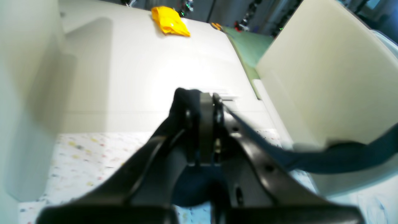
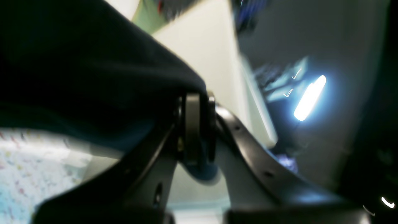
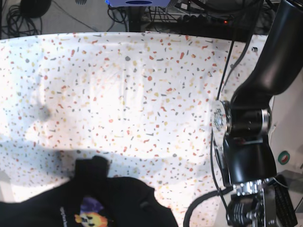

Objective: Layout the t-shirt on the table in an organized manner, then fold the t-shirt properly
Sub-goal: 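Grasp the shirt with both grippers, lift it and shake it open, then lower the lifted shirt onto the table and release both grippers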

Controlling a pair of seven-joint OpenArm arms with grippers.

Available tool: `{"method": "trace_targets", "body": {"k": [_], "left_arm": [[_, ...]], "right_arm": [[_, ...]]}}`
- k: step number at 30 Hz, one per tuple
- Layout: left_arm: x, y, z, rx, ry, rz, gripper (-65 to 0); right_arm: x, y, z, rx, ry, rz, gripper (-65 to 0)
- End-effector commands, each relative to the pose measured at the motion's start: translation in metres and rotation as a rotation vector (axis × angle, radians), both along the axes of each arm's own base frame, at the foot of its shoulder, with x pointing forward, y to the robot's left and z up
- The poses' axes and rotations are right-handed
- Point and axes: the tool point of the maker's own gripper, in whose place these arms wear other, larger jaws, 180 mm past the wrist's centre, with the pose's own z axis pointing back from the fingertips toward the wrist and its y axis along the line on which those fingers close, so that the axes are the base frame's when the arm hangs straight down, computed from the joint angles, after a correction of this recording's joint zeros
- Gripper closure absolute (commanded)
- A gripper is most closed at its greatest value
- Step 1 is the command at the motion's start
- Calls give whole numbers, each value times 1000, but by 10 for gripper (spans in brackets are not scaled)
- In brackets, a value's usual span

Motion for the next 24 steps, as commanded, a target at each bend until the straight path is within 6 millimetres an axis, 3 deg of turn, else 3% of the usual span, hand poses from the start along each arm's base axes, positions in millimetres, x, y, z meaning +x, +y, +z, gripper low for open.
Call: {"method": "trace_targets", "body": {"k": [1,3,5,6,11,15,17,19,24], "left_arm": [[-4,6,13,-33,-35,4,0],[-13,24,-18,-98,12,26,0],[-31,37,-53,-147,53,33,0],[-42,35,-73,-159,82,19,0],[-126,30,-200,-82,308,-12,0],[-189,25,-281,-49,510,-33,0],[-223,35,-316,-13,611,-27,0],[-254,43,-341,19,693,-30,0],[-304,55,-372,57,808,-30,0]], "right_arm": [[-13,-14,0,-29,5,-54,0],[-32,-11,-28,-36,54,-85,0],[-54,-6,-74,1,130,-110,0],[-67,-7,-99,29,173,-126,0],[-131,16,-261,264,474,-151,0],[-165,29,-357,473,603,-151,0],[-181,24,-386,572,626,-198,0],[-196,10,-400,621,639,-262,0],[-207,-10,-399,650,616,-333,0]]}}
